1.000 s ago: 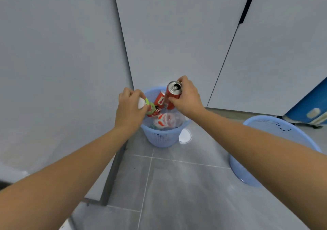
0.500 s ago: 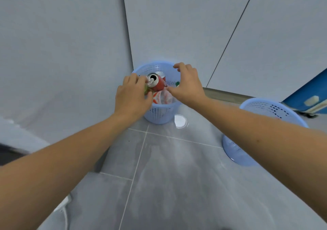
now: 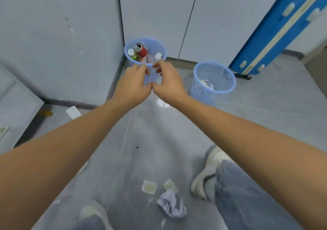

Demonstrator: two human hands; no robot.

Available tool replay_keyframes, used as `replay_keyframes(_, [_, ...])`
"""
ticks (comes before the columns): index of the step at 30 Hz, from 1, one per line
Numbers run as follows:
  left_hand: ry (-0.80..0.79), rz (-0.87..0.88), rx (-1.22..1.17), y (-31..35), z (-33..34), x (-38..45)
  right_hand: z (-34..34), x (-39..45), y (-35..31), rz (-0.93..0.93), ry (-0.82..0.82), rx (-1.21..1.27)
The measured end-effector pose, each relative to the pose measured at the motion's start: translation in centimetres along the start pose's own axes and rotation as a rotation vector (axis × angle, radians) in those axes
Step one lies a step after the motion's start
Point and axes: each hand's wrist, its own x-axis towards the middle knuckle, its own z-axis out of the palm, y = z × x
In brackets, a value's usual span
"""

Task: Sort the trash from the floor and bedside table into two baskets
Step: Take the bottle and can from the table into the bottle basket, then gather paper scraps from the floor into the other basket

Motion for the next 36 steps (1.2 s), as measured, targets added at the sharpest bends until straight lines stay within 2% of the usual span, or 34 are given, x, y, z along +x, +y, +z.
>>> replay_keyframes(4, [-0.064,-0.092,-0.088,4.7,-0.2,-8.4,-1.8,-10.5,-0.5,0.163,0.002,0.051])
replay_keyframes(8, [-0.215,-0.18,-0.068,5.2,3.8,-15.8,-1.0,-18.5,3.6,0.269,-0.09,-0.01])
replay_keyframes(12, [-0.427,-0.31,-0.009,2.8,9.8,-21.7,0.9,-25.3,8.9,0.415,-0.269,-0.121])
replay_keyframes(16, [-0.659,-0.415,0.053,1.1,15.1,-26.6,4.3,-31.6,13.5,0.58,-0.515,-0.199])
replay_keyframes(20, [-0.785,-0.531,0.133,-0.6,20.3,-30.0,7.9,-35.1,17.1,0.575,-0.676,-0.232])
replay_keyframes(23, [-0.844,-0.545,0.191,-1.9,23.6,-32.0,10.8,-36.3,19.7,0.523,-0.829,-0.379])
replay_keyframes(25, [-0.84,-0.502,0.212,-2.2,25.2,-33.3,12.3,-36.9,21.0,0.453,-0.847,-0.419])
replay_keyframes(31, [-0.676,-0.354,0.289,-3.4,28.6,-34.9,14.6,-35.4,23.2,0.4,-0.784,-0.375])
replay_keyframes(36, [-0.542,-0.204,0.215,-4.7,30.4,-33.0,15.2,-32.7,24.6,0.304,-0.736,-0.355])
